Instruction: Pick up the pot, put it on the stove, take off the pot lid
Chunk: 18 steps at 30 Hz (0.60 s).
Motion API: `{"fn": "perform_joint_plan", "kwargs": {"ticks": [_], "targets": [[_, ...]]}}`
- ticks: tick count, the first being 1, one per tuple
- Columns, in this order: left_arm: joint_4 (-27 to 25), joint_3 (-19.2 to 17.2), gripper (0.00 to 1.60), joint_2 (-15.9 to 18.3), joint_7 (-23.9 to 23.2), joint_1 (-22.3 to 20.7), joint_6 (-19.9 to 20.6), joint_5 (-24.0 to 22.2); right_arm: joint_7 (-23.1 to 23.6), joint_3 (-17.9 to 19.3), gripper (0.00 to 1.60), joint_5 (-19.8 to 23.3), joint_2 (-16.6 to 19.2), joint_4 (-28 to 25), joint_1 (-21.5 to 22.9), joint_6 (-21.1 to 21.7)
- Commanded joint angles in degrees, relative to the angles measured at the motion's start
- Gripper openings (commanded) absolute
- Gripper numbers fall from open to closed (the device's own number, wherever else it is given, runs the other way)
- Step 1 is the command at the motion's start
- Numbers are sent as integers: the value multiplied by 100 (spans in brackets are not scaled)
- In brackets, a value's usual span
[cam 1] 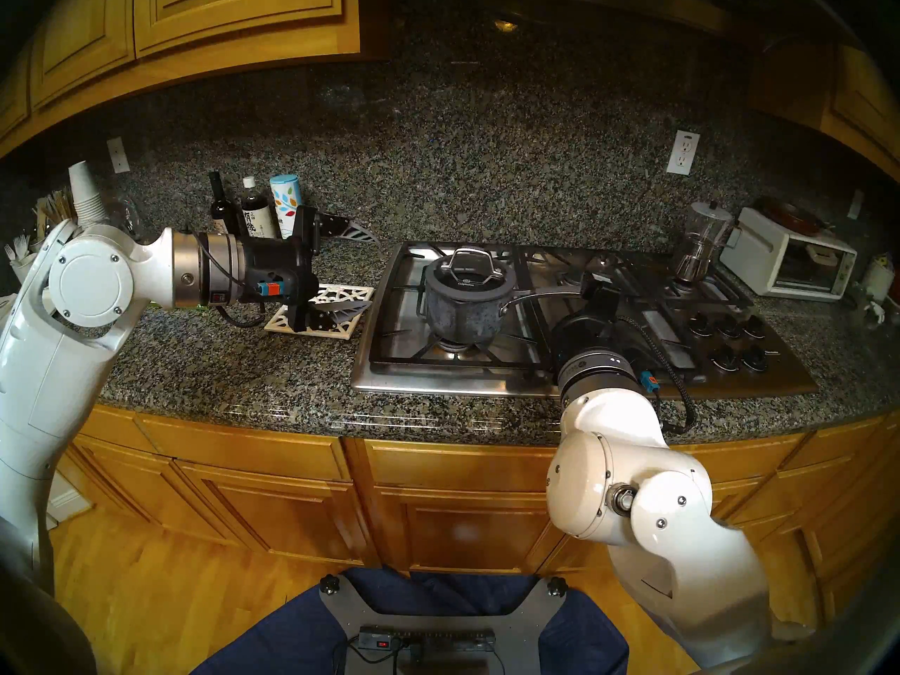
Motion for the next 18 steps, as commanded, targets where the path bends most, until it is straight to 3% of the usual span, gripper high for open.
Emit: {"fn": "perform_joint_plan", "kwargs": {"ticks": [1, 8, 18], "targets": [[-151, -9, 160, -47, 37, -307, 94, -145, 66, 13, 160, -113, 9, -157, 109, 22], [-54, 450, 160, -235, 90, -802, 431, 1, 65, 16, 160, -108, 6, -157, 106, 26], [-248, 995, 160, -587, 270, -1215, 1111, 723, 70, 20, 160, -98, -4, -157, 108, 29]]}}
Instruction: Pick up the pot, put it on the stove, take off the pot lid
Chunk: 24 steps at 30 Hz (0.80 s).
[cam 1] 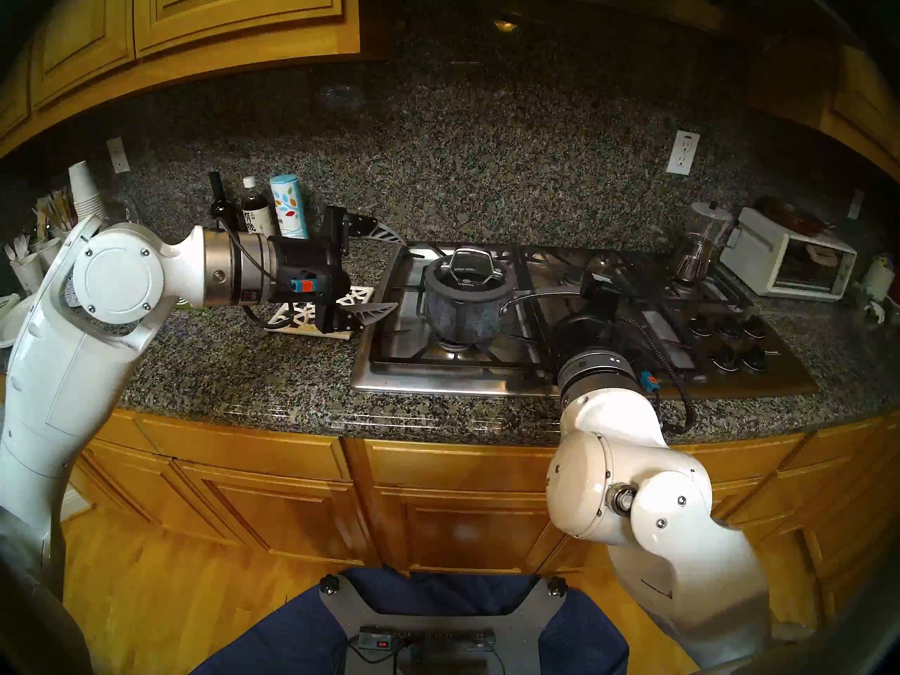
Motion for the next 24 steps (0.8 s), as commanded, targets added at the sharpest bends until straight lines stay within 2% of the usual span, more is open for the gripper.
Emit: {"fn": "perform_joint_plan", "kwargs": {"ticks": [1, 11, 23, 24], "targets": [[-195, 189, 160, -284, 218, -634, 353, 464, 75, 20, 160, -95, 6, -156, 108, 19], [-503, 612, 160, -599, 281, -1049, 804, 1054, 76, 22, 160, -95, 0, -156, 106, 23], [-417, 1146, 160, -1141, 195, -1579, 1317, 1600, 75, 24, 160, -98, -4, -156, 104, 28], [-364, 1259, 160, -1179, 146, -1723, 1412, 1644, 75, 24, 160, -98, -5, -156, 103, 29]]}}
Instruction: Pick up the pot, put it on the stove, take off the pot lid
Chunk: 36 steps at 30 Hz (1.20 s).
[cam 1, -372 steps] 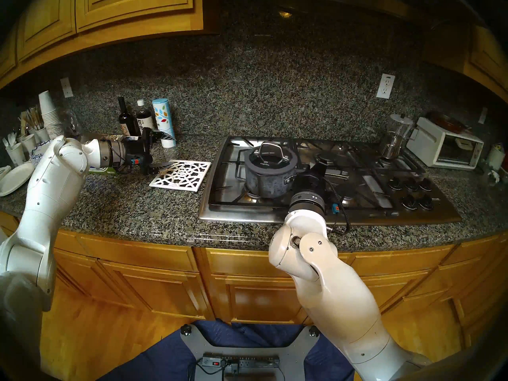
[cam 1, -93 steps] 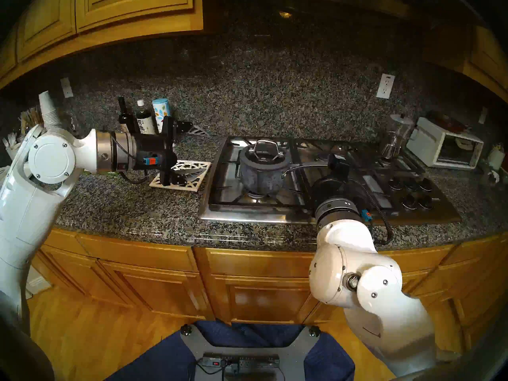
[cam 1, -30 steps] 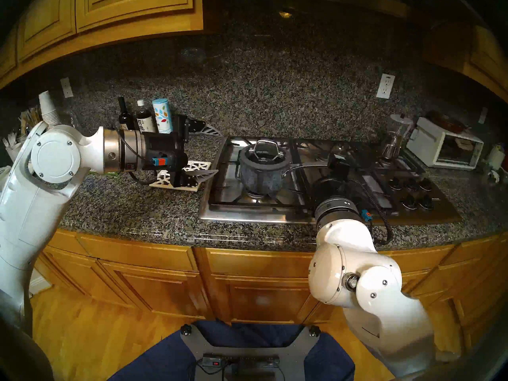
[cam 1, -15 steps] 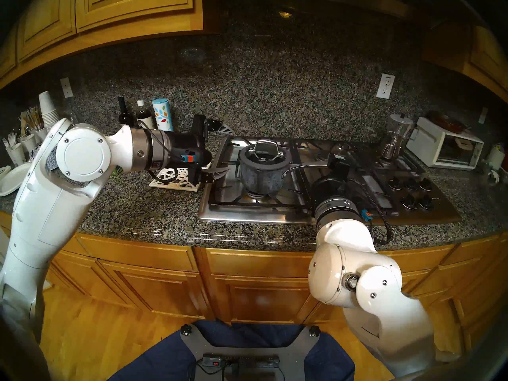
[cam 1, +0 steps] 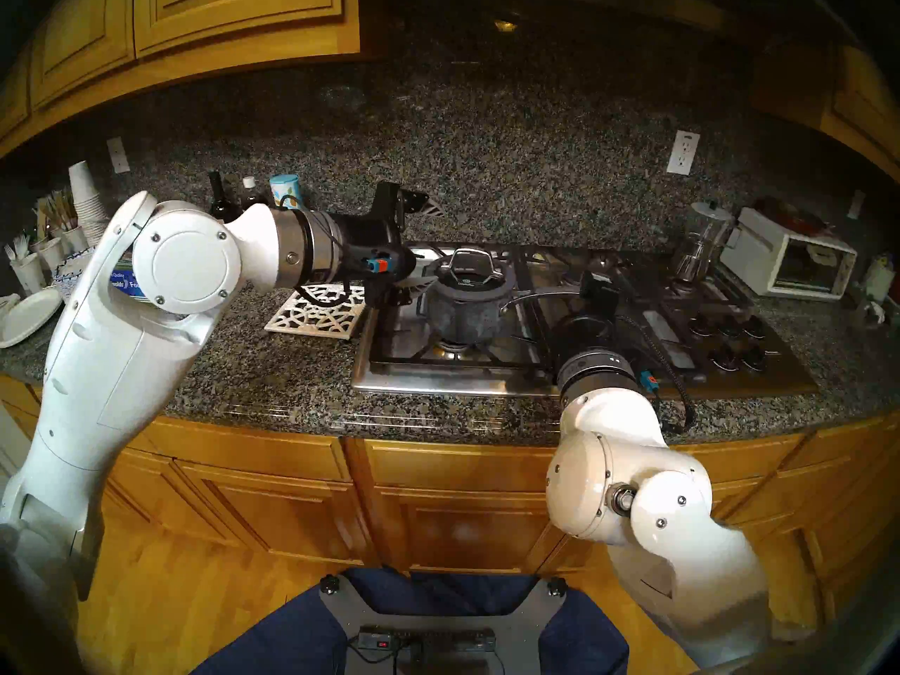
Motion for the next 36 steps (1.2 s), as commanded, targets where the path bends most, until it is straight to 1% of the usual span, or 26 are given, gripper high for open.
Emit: {"fn": "perform_joint_plan", "kwargs": {"ticks": [1, 4, 5, 6, 7, 8, 9, 11, 12, 16, 23, 36], "targets": [[24, 87, 160, -494, -29, -605, 322, 325, 77, 23, 160, -97, 11, -156, 104, 17], [115, 206, 160, -639, -140, -736, 461, 479, 77, 23, 160, -98, 9, -156, 103, 18], [162, 284, 160, -656, -203, -844, 504, 512, 77, 24, 160, -98, 9, -156, 103, 19], [180, 271, 160, -726, -245, -828, 539, 538, 77, 24, 160, -98, 8, -156, 103, 19], [262, 386, 160, -742, -328, -998, 585, 544, 77, 24, 160, -98, 8, -156, 103, 19], [227, 277, 160, -851, -327, -842, 566, 642, 77, 24, 160, -98, 8, -156, 103, 20], [291, 374, 160, -860, -415, -987, 636, 629, 77, 24, 160, -98, 8, -156, 103, 20], [350, 408, 160, -964, -506, -1019, 652, 721, 76, 25, 160, -99, 7, -156, 102, 21], [415, 489, 160, -983, -576, -1136, 701, 724, 76, 25, 160, -99, 7, -156, 102, 21], [525, 523, 160, -1144, -765, -1251, 819, 773, 76, 25, 160, -101, 7, -156, 101, 23], [690, 665, 160, -1222, -1033, -1539, 948, 840, 73, 25, 160, -107, 9, -156, 98, 25], [769, 684, 160, -1338, -1262, -1655, 1030, 952, 68, 23, 160, -120, 12, -156, 97, 26]]}}
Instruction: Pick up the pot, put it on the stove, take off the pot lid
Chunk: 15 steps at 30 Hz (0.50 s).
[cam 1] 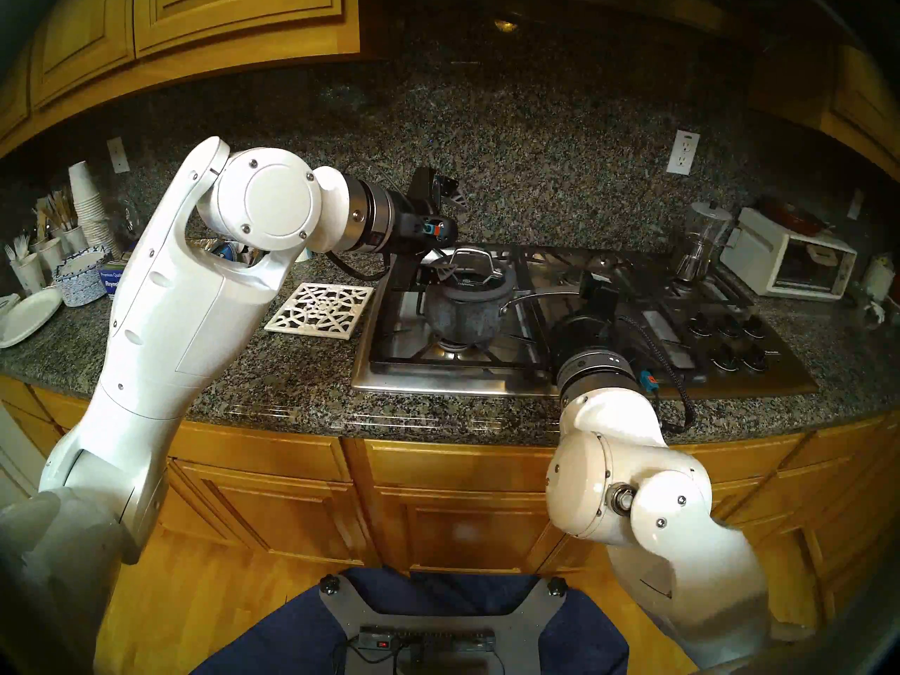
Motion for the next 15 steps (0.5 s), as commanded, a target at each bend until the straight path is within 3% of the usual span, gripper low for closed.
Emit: {"fn": "perform_joint_plan", "kwargs": {"ticks": [1, 15], "targets": [[-35, -72, 160, -130, 39, -333, 12, 36, 71, 22, 160, -117, 19, -156, 97, 15], [-29, -83, 160, -167, 1, -339, 23, 83, 65, 19, 160, -129, 18, -156, 99, 14]]}}
